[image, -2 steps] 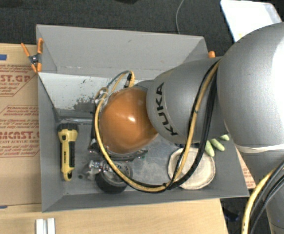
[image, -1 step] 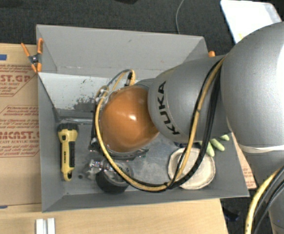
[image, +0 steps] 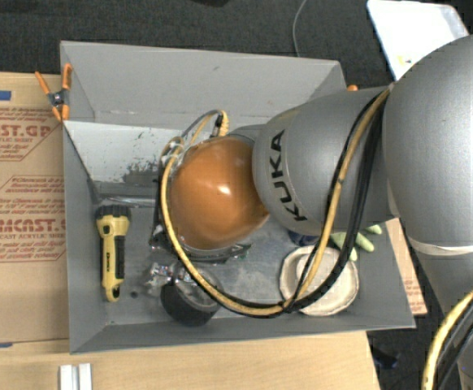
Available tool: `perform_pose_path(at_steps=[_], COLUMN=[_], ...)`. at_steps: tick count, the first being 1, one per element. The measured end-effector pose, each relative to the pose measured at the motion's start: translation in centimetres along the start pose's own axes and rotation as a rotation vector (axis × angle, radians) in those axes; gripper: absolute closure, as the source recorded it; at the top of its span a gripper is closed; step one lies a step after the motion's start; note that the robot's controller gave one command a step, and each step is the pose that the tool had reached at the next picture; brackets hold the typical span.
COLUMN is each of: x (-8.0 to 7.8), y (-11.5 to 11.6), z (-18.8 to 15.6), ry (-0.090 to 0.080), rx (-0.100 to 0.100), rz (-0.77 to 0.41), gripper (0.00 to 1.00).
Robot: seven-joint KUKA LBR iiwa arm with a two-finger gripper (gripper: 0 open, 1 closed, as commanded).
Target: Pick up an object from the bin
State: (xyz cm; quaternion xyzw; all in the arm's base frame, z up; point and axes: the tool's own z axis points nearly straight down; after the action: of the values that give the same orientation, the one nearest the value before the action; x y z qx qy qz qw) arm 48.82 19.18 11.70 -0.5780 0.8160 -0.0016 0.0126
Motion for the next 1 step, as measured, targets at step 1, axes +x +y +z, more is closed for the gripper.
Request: perform_pose_path(at_steps=[1], x=[-0.06], y=[0.00], z=[-1.40], ry=[-0.001], rx=[0.000], rz=[0.001], gripper=[1.00])
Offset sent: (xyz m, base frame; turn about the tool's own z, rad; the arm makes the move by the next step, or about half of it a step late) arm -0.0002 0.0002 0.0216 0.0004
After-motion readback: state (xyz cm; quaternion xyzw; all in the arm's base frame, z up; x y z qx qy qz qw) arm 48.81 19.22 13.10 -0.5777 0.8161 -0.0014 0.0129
